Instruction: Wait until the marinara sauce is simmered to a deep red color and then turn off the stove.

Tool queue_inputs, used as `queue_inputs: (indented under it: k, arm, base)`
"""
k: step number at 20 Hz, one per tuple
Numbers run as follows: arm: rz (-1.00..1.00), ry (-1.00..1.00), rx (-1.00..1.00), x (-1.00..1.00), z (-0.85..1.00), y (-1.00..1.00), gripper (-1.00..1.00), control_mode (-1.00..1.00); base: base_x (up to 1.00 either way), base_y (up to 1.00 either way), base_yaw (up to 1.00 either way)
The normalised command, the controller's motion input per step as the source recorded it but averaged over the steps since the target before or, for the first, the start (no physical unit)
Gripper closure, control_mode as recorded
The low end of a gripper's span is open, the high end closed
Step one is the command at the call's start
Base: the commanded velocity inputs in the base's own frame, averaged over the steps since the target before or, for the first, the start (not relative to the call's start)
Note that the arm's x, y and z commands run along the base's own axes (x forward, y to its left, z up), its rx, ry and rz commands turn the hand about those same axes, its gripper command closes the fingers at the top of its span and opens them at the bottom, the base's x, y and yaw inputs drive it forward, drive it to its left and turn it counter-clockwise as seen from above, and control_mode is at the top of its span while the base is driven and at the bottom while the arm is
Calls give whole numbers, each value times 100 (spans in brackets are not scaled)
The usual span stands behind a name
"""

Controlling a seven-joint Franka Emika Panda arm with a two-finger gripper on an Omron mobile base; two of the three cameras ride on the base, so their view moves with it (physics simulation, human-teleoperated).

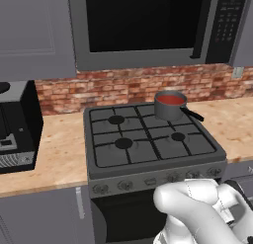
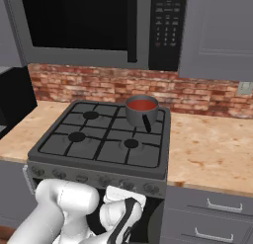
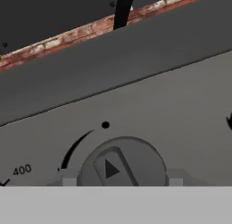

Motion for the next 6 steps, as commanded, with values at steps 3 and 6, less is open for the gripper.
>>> queue_inputs:
  k: [3, 6]
  arm:
    - [0, 0, 19, -13, 0, -10, 100, -100]
    - [0, 0, 19, -11, 0, -13, 100, -100]
  base:
    - [0, 0, 0]
    - [0, 0, 0]
